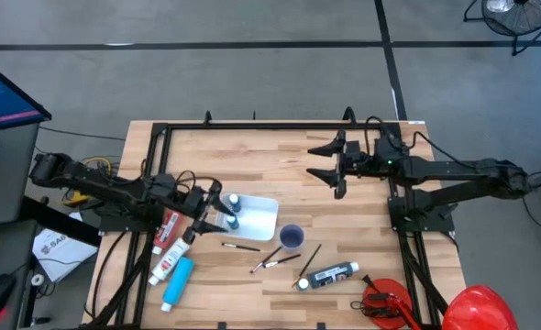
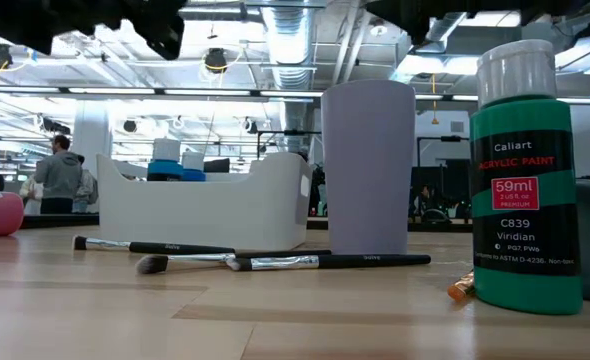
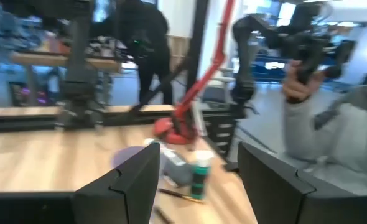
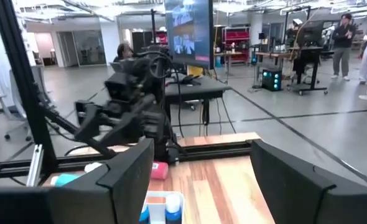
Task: Pick & Place Paint Supplies
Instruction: Put the silver paintbrush into the blue cup
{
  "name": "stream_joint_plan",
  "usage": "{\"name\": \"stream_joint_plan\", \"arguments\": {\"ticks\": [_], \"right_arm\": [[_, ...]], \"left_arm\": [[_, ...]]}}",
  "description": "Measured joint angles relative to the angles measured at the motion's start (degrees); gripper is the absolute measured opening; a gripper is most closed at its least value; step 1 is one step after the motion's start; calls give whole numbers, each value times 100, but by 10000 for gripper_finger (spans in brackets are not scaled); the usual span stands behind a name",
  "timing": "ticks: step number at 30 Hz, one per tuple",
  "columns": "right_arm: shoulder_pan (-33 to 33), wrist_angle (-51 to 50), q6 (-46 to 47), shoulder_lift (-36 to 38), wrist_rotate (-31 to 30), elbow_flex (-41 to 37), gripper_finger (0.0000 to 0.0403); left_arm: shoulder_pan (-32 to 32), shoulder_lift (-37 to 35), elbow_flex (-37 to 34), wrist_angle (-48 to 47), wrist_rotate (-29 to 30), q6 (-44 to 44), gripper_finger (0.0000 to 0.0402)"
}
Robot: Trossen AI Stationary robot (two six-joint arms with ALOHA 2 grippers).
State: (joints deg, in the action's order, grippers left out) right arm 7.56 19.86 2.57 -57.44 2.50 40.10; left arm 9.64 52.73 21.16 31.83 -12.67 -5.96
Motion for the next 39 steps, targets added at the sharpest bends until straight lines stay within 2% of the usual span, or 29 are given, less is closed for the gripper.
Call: {"name": "stream_joint_plan", "arguments": {"ticks": [5, 8, 10, 13, 17, 21, 27, 34, 39], "right_arm": [[50, 362, 7, -269, 0, -2, 260], [50, 391, 195, -403, 0, -2, 260], [46, 415, 279, -467, 0, -2, 260], [34, 465, 421, -486, 0, -2, 260], [-44, 458, 439, -484, -1, -2, 260], [-165, 463, 452, -482, 0, -2, 260], [-351, 477, 456, -568, 0, -1, 260], [-377, 435, 456, -565, -13, 2, 260], [-379, 298, 456, -565, -4, 2, 260]], "left_arm": [[708, 52, 72, 63, 221, -25, 208], [1324, 273, 71, 259, 1021, 176, 208], [1838, 590, 71, 809, 1445, 255, 208], [2358, 1208, 136, 1630, 1577, 199, 208], [2804, 1850, 571, 1694, 1778, -371, 206], [3029, 2255, 772, 782, 1988, -927, 191], [3017, 2269, 836, -1028, 2277, -2186, 160], [2962, 2314, 837, -2116, 2665, -2348, 135], [2947, 2586, 838, -2523, 3042, -2537, 132]]}}
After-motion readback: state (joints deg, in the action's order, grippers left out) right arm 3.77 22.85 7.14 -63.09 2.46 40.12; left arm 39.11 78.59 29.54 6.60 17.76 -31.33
